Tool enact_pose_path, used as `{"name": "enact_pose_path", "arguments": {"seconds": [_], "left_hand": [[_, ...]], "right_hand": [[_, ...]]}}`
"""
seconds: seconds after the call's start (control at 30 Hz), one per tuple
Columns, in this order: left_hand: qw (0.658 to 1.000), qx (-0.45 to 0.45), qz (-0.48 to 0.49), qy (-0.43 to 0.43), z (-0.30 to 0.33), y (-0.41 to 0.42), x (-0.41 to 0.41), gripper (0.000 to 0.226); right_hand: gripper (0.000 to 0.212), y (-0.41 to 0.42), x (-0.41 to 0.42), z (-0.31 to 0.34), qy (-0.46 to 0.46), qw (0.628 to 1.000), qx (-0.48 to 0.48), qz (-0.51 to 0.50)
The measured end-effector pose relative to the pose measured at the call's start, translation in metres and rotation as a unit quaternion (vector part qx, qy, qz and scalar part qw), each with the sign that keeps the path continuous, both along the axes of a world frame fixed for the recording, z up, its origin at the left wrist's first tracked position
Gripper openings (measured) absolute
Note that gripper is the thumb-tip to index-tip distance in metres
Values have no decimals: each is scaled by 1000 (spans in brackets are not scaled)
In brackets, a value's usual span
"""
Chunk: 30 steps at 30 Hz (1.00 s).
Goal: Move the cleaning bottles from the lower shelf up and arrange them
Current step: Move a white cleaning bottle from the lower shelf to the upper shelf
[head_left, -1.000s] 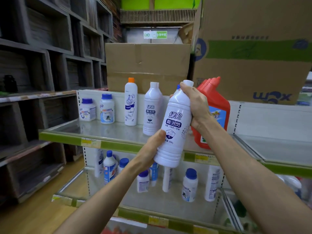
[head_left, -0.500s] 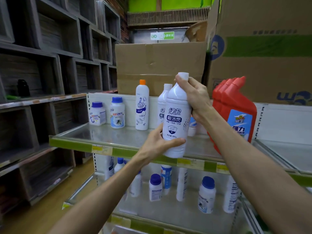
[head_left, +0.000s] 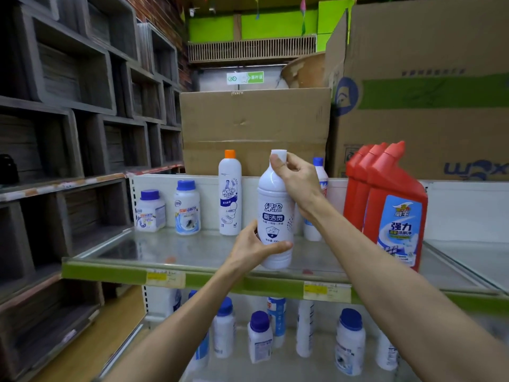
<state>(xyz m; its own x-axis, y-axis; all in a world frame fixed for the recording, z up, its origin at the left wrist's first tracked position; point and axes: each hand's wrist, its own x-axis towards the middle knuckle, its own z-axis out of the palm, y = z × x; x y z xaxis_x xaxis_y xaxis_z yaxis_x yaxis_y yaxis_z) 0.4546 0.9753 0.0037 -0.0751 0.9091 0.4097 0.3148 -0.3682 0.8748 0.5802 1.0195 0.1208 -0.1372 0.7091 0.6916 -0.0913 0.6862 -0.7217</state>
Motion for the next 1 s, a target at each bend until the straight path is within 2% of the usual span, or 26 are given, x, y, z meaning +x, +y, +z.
{"name": "enact_pose_path", "arguments": {"seconds": [0.17,0.33,0.53,0.9,0.93,1.0], "left_hand": [[1000,-6,-1,14,-8,8,-7,70],[999,-7,12,35,-13,9,-9,66],[999,-3,20,46,-12,8,-10,61],[998,-5,10,56,-14,3,-9,60],[999,8,6,53,-13,2,-8,61],[999,37,4,38,-12,-1,-6,80]], "right_hand": [[28,10,-5,-11,16,999,-18,-21],[24,15,-8,-16,11,999,-21,-39],[44,17,-18,-17,-10,999,3,-51],[38,13,-15,-18,-46,996,-10,-70],[36,11,-14,-16,-58,995,-13,-76],[36,6,-12,-13,-94,990,-13,-100]]}}
